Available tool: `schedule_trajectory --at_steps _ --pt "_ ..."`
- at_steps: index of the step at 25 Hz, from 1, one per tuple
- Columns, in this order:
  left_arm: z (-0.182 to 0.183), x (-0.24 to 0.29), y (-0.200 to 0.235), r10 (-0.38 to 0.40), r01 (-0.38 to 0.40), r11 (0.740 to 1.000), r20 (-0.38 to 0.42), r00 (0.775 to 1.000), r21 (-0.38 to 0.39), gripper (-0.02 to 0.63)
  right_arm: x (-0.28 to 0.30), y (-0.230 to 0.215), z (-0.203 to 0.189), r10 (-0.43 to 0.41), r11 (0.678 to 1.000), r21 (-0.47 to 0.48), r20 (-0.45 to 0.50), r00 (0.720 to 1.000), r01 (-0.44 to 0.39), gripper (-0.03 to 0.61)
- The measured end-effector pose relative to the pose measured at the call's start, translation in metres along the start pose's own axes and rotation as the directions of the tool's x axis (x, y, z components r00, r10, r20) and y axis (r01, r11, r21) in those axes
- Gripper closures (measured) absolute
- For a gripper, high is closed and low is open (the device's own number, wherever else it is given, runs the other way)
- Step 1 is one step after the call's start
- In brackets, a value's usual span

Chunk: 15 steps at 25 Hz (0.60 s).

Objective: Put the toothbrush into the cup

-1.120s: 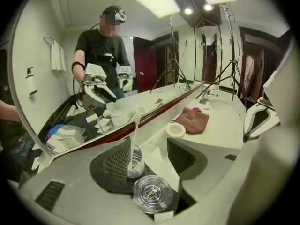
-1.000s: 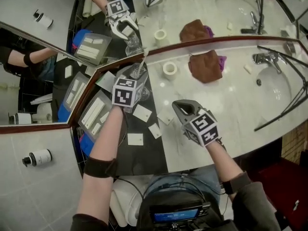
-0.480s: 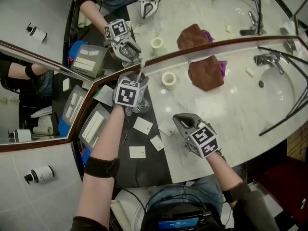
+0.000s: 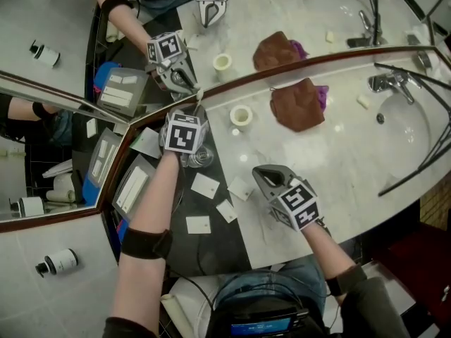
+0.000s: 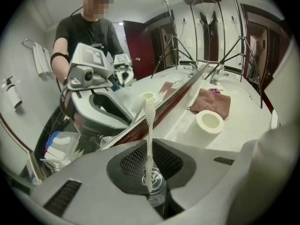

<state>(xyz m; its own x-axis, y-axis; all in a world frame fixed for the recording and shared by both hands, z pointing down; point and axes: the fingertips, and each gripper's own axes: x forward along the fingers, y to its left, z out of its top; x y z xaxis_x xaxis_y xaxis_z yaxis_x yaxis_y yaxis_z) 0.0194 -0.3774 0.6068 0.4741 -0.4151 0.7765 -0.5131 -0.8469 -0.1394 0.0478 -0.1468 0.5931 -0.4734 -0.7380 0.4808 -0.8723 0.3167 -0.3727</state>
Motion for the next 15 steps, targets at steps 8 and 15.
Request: schedule_trajectory --at_steps 8,15 --pt "0.002 -0.004 -0.001 0.003 -0.002 1.0 0.021 1.0 -0.028 0.577 -0.003 -0.003 -0.004 0.001 1.0 0.013 -0.004 1.0 -0.001 0.572" --pt "0.012 -0.029 0.006 0.063 -0.059 0.997 0.088 0.994 -0.051 0.578 -0.011 0.005 0.002 0.014 1.0 0.003 -0.006 1.0 -0.014 0.572"
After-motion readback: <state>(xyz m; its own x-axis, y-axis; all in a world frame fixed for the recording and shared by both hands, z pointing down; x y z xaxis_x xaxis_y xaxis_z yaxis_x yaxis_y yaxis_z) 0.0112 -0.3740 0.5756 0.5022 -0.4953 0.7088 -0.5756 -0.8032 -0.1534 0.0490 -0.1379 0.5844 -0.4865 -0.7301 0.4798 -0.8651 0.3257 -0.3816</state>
